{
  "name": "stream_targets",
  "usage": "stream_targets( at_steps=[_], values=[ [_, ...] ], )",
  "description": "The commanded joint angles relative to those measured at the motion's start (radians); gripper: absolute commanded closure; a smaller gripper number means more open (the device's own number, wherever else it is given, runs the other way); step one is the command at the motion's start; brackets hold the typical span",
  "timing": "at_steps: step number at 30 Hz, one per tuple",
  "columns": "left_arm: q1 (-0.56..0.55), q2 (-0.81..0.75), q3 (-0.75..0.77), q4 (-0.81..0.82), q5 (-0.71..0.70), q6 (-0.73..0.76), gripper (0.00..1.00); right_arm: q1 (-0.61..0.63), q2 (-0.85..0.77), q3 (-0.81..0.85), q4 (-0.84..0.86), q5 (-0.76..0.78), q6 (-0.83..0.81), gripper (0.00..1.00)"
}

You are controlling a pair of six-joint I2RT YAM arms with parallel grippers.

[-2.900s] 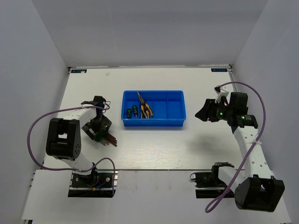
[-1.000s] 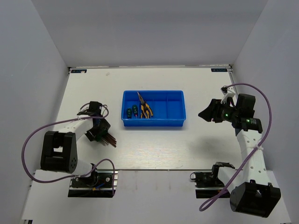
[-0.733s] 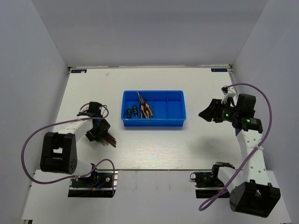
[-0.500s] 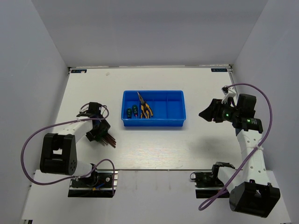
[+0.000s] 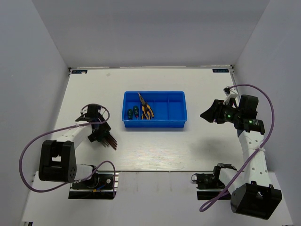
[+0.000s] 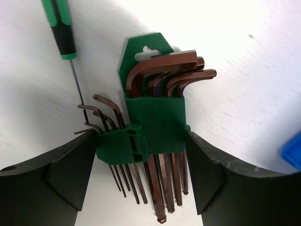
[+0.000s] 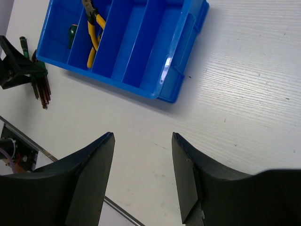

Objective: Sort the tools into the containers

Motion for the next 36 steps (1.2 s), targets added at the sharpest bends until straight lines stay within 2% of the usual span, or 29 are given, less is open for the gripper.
stream_targets(
  at_steps=[1,15,36],
  values=[
    [-0.001,-0.021,-0.029,0.032,0.137,-0.007,1.00,-0.008,-0.005,0.000,0.007,-0.026,0.005,0.42],
    [-0.001,-0.086,-0.009,0.001,0.155,0.002,1.00,-0.007,-0.001,-0.001,0.009,-0.028,0.005,0.42],
    [-0.001,-0.177,0.112,-0.079,0.171,-0.007,1.00,-0.008,0.007,-0.003,0.012,-0.028,0.005,0.42]
  ],
)
